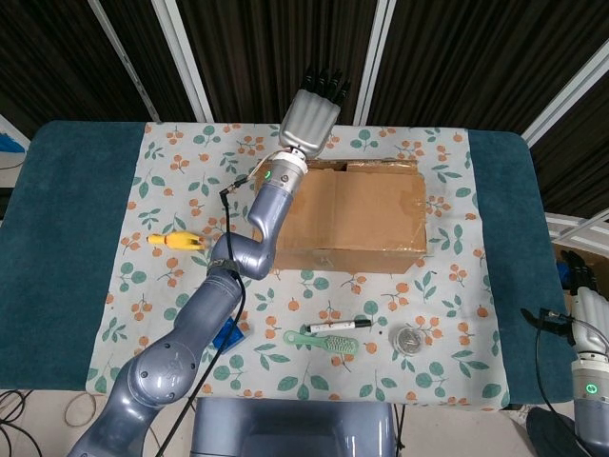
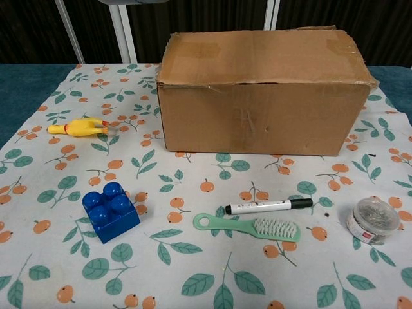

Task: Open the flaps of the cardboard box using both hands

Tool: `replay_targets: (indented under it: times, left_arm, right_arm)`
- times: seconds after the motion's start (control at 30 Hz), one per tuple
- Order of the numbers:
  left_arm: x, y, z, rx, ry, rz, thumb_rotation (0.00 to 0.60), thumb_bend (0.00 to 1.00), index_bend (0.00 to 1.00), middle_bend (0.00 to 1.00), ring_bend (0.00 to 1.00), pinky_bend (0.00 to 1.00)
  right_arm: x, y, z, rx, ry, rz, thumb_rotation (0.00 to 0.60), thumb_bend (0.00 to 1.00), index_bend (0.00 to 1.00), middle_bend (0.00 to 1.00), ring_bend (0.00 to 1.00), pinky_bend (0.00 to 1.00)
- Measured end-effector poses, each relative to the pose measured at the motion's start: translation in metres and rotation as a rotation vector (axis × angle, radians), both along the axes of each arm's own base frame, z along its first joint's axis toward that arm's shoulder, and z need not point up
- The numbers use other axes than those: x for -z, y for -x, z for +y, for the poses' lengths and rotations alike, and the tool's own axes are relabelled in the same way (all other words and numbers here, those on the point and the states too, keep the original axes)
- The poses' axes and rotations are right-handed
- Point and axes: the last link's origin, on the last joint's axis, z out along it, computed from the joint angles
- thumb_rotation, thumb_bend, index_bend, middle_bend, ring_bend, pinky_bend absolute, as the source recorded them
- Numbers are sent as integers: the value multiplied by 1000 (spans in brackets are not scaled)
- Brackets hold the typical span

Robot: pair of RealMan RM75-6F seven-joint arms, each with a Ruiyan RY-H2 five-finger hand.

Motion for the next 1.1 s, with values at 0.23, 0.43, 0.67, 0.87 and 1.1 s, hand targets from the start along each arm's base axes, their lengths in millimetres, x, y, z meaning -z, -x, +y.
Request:
replay_targets:
  times: [0.23,0.43,0.67,0.87,1.1]
  left_arm:
    - [-4,8,8,-18,113,24,600,633,0,33,33,158]
    - [-13,21,9,-14,215,74,600,681,26,148,125,251]
    - [-34,39,2,-16,330,114,600,711,114,266,234,323]
    - [-43,54,-11,-3,379,115,600,722,134,326,278,338]
    - [-36,72,-23,-29,436,152,600,722,144,340,289,343]
  right_arm:
    - [0,-1,1,-5,-3,4,600,218,0,0,0,209]
    - [1,-2,1,-10,-7,7,600,219,0,0,0,209]
    - [1,-1,1,-9,-7,8,600,219,0,0,0,209]
    - [2,-1,0,-10,-14,4,600,220,0,0,0,209]
    - [2,-1,1,-12,-12,4,600,220,0,0,0,209]
